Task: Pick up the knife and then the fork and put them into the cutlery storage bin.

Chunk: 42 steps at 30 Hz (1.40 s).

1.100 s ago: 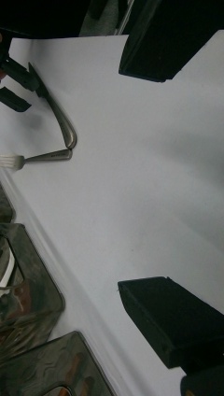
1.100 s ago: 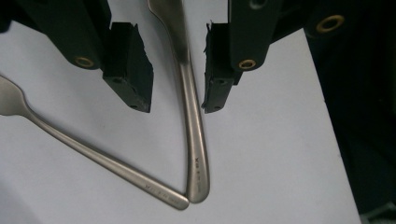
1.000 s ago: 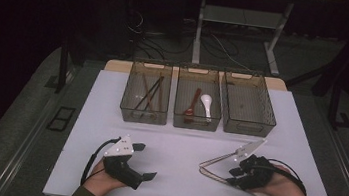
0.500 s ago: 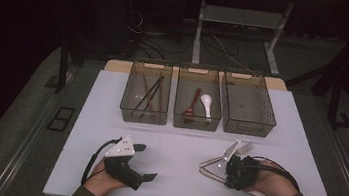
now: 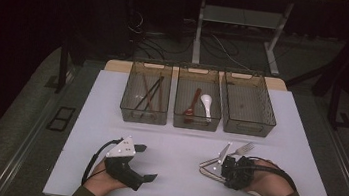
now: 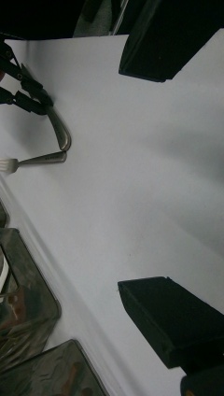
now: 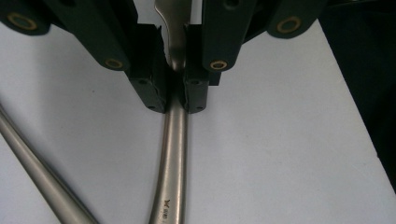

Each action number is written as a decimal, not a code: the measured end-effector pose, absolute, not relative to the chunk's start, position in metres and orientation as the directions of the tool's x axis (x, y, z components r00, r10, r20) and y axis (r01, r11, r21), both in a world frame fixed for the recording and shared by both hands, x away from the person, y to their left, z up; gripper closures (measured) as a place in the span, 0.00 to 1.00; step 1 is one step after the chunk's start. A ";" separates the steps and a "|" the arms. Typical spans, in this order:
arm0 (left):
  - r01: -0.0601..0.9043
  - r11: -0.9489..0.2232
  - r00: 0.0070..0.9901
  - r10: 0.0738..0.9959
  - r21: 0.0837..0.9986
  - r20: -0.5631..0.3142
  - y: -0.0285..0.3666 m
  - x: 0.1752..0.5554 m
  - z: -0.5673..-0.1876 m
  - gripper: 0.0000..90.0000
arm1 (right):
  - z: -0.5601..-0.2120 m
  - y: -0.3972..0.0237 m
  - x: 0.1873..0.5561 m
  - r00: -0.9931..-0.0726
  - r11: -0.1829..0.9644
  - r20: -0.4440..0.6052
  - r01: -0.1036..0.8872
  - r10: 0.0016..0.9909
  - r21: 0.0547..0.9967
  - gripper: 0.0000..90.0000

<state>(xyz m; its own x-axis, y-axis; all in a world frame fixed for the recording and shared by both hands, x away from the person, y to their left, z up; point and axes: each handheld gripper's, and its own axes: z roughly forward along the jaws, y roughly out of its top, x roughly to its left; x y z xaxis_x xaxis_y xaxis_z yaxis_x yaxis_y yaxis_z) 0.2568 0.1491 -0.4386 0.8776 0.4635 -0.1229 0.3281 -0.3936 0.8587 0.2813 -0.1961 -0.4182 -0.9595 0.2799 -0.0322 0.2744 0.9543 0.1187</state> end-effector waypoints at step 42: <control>0.321 -0.368 0.877 0.463 0.873 -0.127 0.150 0.259 -0.436 0.00 | -0.363 -0.264 0.318 -0.789 0.539 0.079 0.484 0.609 0.689 0.88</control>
<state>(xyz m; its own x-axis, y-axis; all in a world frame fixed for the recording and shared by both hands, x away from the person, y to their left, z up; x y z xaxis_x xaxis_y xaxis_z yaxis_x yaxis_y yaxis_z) 0.2586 0.1503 -0.4365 0.8771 0.4631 -0.1274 0.3209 -0.3677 0.8728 0.3183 -0.2637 -0.3627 -0.7893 0.6089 0.0787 0.4844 0.5388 0.6892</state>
